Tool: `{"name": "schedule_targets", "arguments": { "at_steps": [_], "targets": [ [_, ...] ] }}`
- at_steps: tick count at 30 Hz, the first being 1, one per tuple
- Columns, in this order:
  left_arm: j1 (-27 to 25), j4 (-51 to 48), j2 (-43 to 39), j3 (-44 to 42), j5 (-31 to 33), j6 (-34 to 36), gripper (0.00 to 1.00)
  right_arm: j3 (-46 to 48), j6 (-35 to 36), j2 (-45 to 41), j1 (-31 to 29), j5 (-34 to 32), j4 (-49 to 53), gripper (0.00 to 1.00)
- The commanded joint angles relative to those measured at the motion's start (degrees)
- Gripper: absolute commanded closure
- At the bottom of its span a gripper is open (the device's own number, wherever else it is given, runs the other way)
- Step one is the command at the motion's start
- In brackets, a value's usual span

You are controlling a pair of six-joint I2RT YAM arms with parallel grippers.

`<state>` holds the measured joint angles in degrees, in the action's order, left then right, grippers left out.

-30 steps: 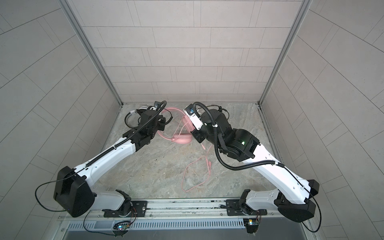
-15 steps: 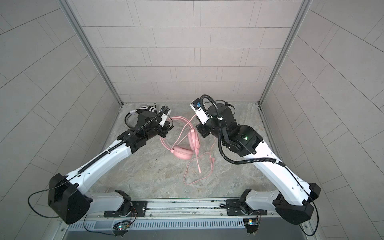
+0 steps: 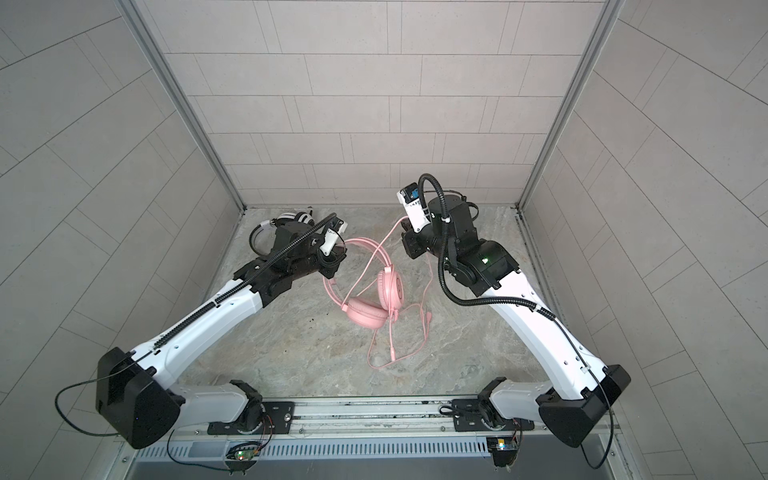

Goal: Wrap the headphones

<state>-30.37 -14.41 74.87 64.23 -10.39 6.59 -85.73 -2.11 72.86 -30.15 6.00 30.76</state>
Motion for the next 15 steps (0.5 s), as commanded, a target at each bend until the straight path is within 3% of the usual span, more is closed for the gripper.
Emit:
{"name": "schedule_targets", "arguments": {
  "at_steps": [1, 15],
  "targets": [
    [-0.1, 4.1, -2.1, 1.2, -2.7, -3.4, 1.0, 2.0, -4.6, 0.2, 2.5, 4.5, -6.2, 1.0],
    [0.0, 5.4, -3.5, 0.3, -3.0, -5.4, 1.0, 6.9, -8.6, 0.5, 7.0, 7.1, -9.7, 1.0]
  ]
}}
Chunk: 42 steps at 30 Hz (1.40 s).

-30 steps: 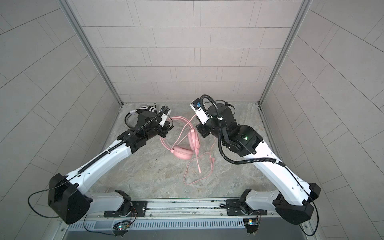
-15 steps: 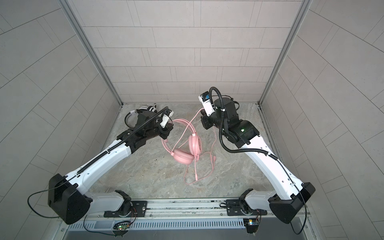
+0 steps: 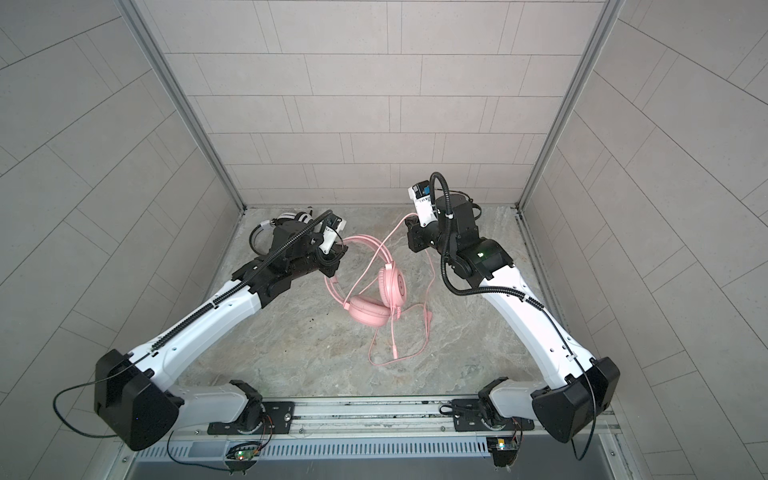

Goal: Wrap the headphones

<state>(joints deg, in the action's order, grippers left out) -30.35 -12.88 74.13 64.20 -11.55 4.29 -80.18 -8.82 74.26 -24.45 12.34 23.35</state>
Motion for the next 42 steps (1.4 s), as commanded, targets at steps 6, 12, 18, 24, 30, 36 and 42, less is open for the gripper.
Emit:
{"name": "schedule_targets", "arguments": {
  "at_steps": [6, 12, 18, 24, 30, 36, 42],
  "targets": [
    [1.0, 6.2, -4.1, -0.3, -3.6, -7.7, 1.0, 6.0, -5.3, -1.3, 4.6, 4.1, -4.7, 1.0],
    [3.0, 10.2, -5.5, -1.4, -8.3, -13.6, 1.0, 10.9, -8.3, -1.0, 6.0, 9.0, -7.7, 1.0],
    [3.8, 13.8, -6.2, -1.5, -11.1, -19.2, 1.0, 16.6, -11.9, 0.4, 6.1, 15.0, -13.2, 1.0],
    [4.0, 21.5, -5.9, -0.9, -14.9, -27.8, 1.0, 20.9, -19.1, 5.4, 5.9, 24.5, -24.1, 0.94],
    [4.0, 23.8, -5.1, 0.8, -16.1, -31.8, 1.0, 23.1, -24.4, 9.8, 5.7, 27.7, -33.7, 0.71],
    [4.0, 24.2, -4.2, 2.3, -14.7, -33.1, 1.0, 23.3, -28.0, 15.8, 4.9, 28.9, -42.0, 0.64],
    [3.9, 26.1, -2.7, 4.6, -14.9, -36.2, 1.0, 22.8, -34.1, 25.9, 3.5, 31.5, -52.9, 0.61]
  ]
}}
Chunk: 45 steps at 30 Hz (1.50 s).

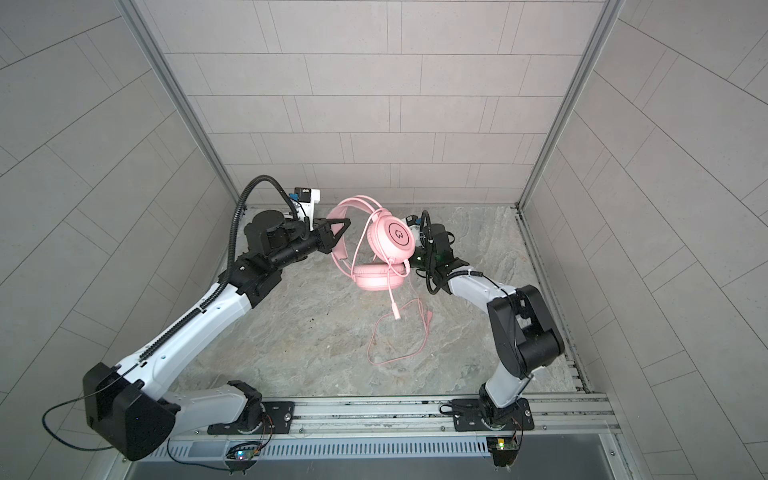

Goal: Wrap the headphones

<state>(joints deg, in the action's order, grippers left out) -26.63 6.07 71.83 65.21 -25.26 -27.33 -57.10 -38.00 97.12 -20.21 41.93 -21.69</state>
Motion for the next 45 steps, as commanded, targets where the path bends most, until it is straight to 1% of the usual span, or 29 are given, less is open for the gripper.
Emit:
{"name": "schedule_targets", "arguments": {
  "at_steps": [1, 4, 7, 12, 14, 15, 17, 21, 23, 25, 29, 32, 34, 37, 41, 43, 45],
  "targets": [
    [0.3, 6.8, -0.3, 4.1, -0.1, -4.7, 1.0, -0.1, -6.2, 4.5, -1.0, 2.0, -9.8, 0.61],
    [0.4, 5.3, -0.5, 5.9, 2.7, -5.0, 1.0, 0.2, -8.1, 8.0, -2.0, 2.4, -13.4, 0.63],
    [0.5, 5.8, -0.8, 7.0, 3.8, -4.7, 1.0, 2.1, -10.2, 10.0, -2.8, 2.3, -17.7, 0.66],
    [1.1, 6.1, -0.4, 8.8, 6.5, -6.6, 1.0, 4.0, -12.3, 12.2, -4.5, 2.2, -21.3, 0.78],
    [1.7, 6.2, 0.3, 9.9, 6.7, -8.6, 1.0, 4.9, -12.3, 12.4, -5.3, 1.5, -21.7, 0.85],
    [2.0, 5.9, 0.7, 10.4, 6.7, -9.7, 1.0, 5.2, -12.3, 12.6, -5.7, 1.2, -21.7, 0.87],
    [2.7, 4.6, 1.3, 11.9, 7.9, -12.5, 1.0, 5.8, -12.4, 12.9, -6.3, 0.7, -22.0, 0.87],
    [4.2, -0.2, 2.7, 15.0, 12.3, -17.4, 1.0, 7.2, -14.1, 11.9, -7.9, 0.0, -23.4, 0.89],
    [5.4, -2.4, 3.4, 16.6, 13.8, -19.1, 1.0, 7.6, -13.3, 10.7, -9.0, -0.6, -21.4, 0.9],
    [6.0, -3.6, 3.8, 17.7, 16.4, -19.2, 1.0, 7.7, -11.4, 9.2, -10.4, -1.6, -18.3, 0.91],
    [6.9, -7.4, 4.5, 19.8, 24.9, -20.6, 1.0, 8.0, -5.0, 5.4, -14.2, -5.4, -8.3, 0.91],
    [7.2, -8.7, 5.0, 20.9, 31.5, -19.9, 1.0, 7.9, -0.8, 2.8, -17.2, -8.7, -1.4, 0.91],
    [7.4, -8.4, 5.2, 21.1, 35.0, -19.5, 1.0, 8.1, 1.2, 1.6, -18.9, -11.0, 1.5, 0.91],
    [7.5, -8.4, 5.0, 20.7, 37.9, -19.2, 1.0, 8.3, 2.1, 0.2, -20.5, -13.2, 3.1, 0.91],
    [7.7, -8.8, 4.4, 19.1, 41.7, -20.2, 1.0, 7.3, 2.8, -1.0, -23.2, -14.2, 4.8, 0.92],
    [7.7, -6.4, 4.5, 17.7, 42.4, -19.6, 1.0, 6.9, 4.4, -2.0, -25.2, -15.2, 6.3, 0.91],
    [7.9, -7.4, 5.2, 18.5, 43.6, -19.3, 1.0, 6.7, 5.6, -2.8, -27.3, -16.7, 8.1, 0.91]
  ]
}}
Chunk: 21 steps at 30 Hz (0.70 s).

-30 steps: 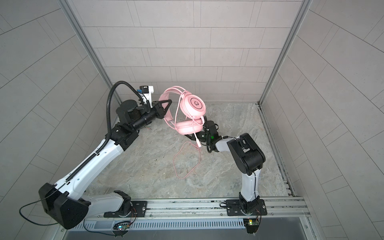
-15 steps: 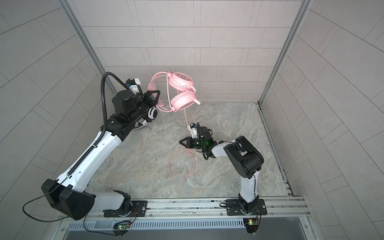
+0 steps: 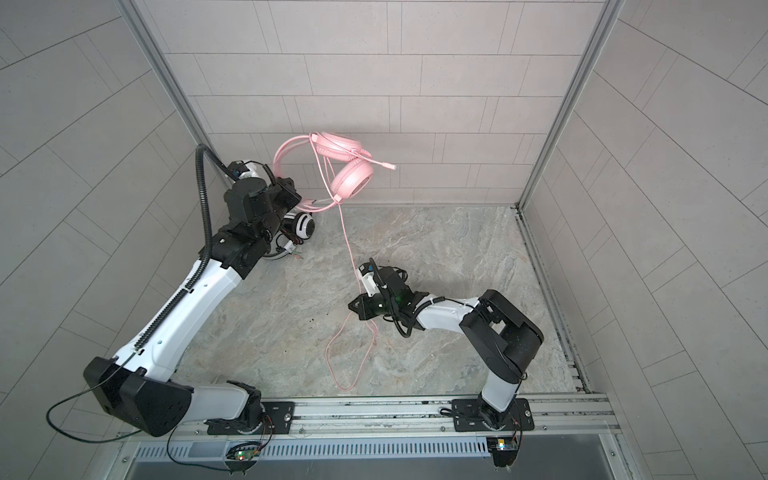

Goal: Wrap the headphones

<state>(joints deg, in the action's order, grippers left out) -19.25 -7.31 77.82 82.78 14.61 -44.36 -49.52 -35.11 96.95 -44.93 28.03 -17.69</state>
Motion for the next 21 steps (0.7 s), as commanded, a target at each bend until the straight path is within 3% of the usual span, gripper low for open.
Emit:
{"name": "schedule_targets", "arguments": {
  "at_steps": [1, 13, 21],
  "targets": [
    [0.6, 5.4, -0.5, 1.3, 4.4, -2.0, 1.0, -0.8, 3.3, -3.1, -3.7, -3.7, 5.0, 0.91],
    [1.0, 6.0, 2.0, 0.7, 9.8, 0.4, 1.0, -2.4, 10.9, -12.6, -14.9, -15.7, 20.2, 0.91],
    [1.3, 7.0, 2.7, -2.3, 13.5, 6.2, 1.0, -7.6, 17.1, -20.5, -17.6, -23.1, 31.0, 0.95]
  ]
}}
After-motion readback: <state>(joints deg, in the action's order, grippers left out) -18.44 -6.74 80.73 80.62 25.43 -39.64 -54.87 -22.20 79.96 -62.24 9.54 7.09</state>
